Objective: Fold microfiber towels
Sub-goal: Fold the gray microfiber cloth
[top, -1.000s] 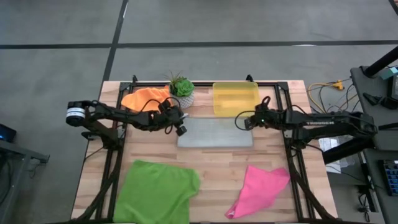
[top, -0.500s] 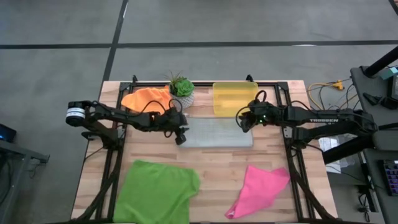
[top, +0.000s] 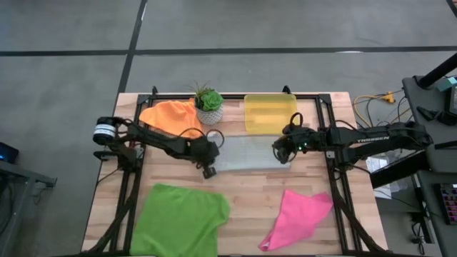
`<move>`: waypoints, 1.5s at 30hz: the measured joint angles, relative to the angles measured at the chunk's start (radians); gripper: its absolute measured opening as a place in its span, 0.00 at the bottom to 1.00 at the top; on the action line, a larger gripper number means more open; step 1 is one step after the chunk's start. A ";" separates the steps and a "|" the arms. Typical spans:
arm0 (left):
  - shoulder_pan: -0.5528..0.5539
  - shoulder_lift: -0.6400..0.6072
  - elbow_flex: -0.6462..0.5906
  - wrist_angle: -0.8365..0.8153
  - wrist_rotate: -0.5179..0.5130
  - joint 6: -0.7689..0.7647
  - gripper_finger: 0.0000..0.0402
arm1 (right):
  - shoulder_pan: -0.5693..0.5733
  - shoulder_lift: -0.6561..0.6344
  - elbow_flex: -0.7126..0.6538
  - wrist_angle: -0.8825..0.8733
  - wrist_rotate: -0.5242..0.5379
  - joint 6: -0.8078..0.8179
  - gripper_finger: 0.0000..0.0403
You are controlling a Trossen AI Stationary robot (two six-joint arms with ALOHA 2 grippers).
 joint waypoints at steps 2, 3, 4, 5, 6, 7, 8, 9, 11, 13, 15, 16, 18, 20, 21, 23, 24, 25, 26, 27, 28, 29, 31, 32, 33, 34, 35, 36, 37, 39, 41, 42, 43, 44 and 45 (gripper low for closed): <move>-0.046 0.024 0.035 -0.023 0.002 -0.021 0.00 | 0.031 0.000 0.000 0.000 0.000 0.000 0.19; -0.069 0.036 0.053 -0.033 0.005 -0.035 0.00 | 0.046 0.000 0.000 -0.001 0.000 0.000 0.18; -0.094 0.053 0.071 -0.036 0.004 -0.052 0.00 | 0.061 0.000 0.000 -0.001 0.001 0.000 0.17; -0.115 0.069 0.091 -0.035 0.004 -0.077 0.00 | 0.074 0.000 0.000 -0.001 0.001 0.000 0.17; -0.136 0.088 0.110 -0.035 0.004 -0.110 0.00 | 0.086 0.000 0.000 -0.001 0.001 0.000 0.16; -0.157 0.109 0.133 -0.035 0.003 -0.151 0.00 | 0.098 0.000 0.000 -0.001 0.001 0.000 0.16; -0.175 0.132 0.159 -0.032 0.004 -0.192 0.00 | 0.110 0.000 0.000 -0.001 0.001 0.000 0.16; -0.192 0.157 0.186 -0.029 0.010 -0.233 0.00 | 0.122 0.000 0.000 -0.001 0.001 0.000 0.15; -0.219 0.209 0.250 -0.021 0.046 -0.296 0.00 | 0.149 -0.002 0.000 -0.001 0.001 0.000 0.15; -0.237 0.271 0.316 0.044 0.141 -0.305 0.00 | 0.175 -0.008 0.001 -0.001 0.002 -0.004 0.15; -0.249 0.336 0.386 0.105 0.268 -0.273 0.00 | 0.202 -0.020 0.001 -0.001 0.006 -0.017 0.16; -0.252 0.361 0.423 0.103 0.316 -0.254 0.00 | 0.213 -0.029 0.001 -0.001 0.007 -0.033 0.16; -0.252 0.383 0.482 0.051 0.357 -0.220 0.00 | 0.235 -0.054 0.001 -0.001 0.009 -0.063 0.16; -0.244 0.376 0.521 -0.002 0.365 -0.176 0.00 | 0.253 -0.088 0.001 -0.001 0.009 -0.071 0.16; -0.235 0.365 0.532 -0.004 0.363 -0.148 0.00 | 0.264 -0.110 0.001 -0.001 0.009 -0.070 0.16; -0.213 0.327 0.543 0.006 0.361 -0.091 0.00 | 0.286 -0.157 0.002 0.000 0.017 -0.057 0.16; -0.200 0.306 0.546 0.007 0.360 -0.057 0.00 | 0.300 -0.181 0.002 -0.001 0.027 -0.049 0.16; -0.185 0.290 0.548 0.013 0.358 -0.021 0.00 | 0.317 -0.205 0.002 0.000 0.045 -0.035 0.16; -0.168 0.277 0.549 0.020 0.347 0.009 0.00 | 0.335 -0.228 0.002 0.001 0.070 -0.019 0.16; -0.149 0.271 0.551 0.025 0.329 0.033 0.00 | 0.356 -0.250 0.002 0.000 0.101 -0.002 0.16; -0.123 0.271 0.557 0.027 0.318 0.047 0.00 | 0.381 -0.270 0.002 0.003 0.137 0.013 0.16; -0.095 0.272 0.563 0.028 0.316 0.065 0.00 | 0.407 -0.289 0.002 0.008 0.173 0.023 0.16; -0.037 0.301 0.587 0.036 0.336 0.118 0.00 | 0.464 -0.315 0.002 0.014 0.250 0.043 0.15; -0.011 0.317 0.602 0.052 0.355 0.155 0.00 | 0.494 -0.327 0.002 0.022 0.288 0.049 0.15; 0.013 0.334 0.617 0.060 0.369 0.192 0.00 | 0.522 -0.333 0.002 0.030 0.324 0.056 0.14; 0.035 0.359 0.639 0.073 0.374 0.224 0.00 | 0.548 -0.335 0.002 0.047 0.362 0.062 0.14; 0.054 0.383 0.666 0.098 0.382 0.248 0.00 | 0.573 -0.337 0.002 0.067 0.399 0.066 0.14; 0.072 0.406 0.691 0.111 0.384 0.263 0.00 | 0.595 -0.337 0.002 0.086 0.433 0.069 0.13; 0.087 0.434 0.721 0.109 0.386 0.277 0.00 | 0.616 -0.332 0.002 0.108 0.461 0.069 0.13; 0.114 0.498 0.799 0.119 0.396 0.306 0.00 | 0.645 -0.324 0.003 0.158 0.524 0.069 0.13; 0.131 0.568 0.879 0.100 0.429 0.335 0.00 | 0.667 -0.306 0.005 0.191 0.577 0.073 0.13; 0.136 0.603 0.921 0.097 0.434 0.351 0.00 | 0.672 -0.302 0.011 0.192 0.600 0.075 0.13; 0.138 0.637 0.960 0.088 0.435 0.358 0.00 | 0.677 -0.292 0.016 0.188 0.615 0.076 0.13; 0.138 0.666 1.000 0.077 0.434 0.360 0.00 | 0.679 -0.281 0.027 0.186 0.626 0.077 0.13; 0.139 0.693 1.039 0.070 0.424 0.359 0.00 | 0.679 -0.273 0.040 0.186 0.635 0.076 0.13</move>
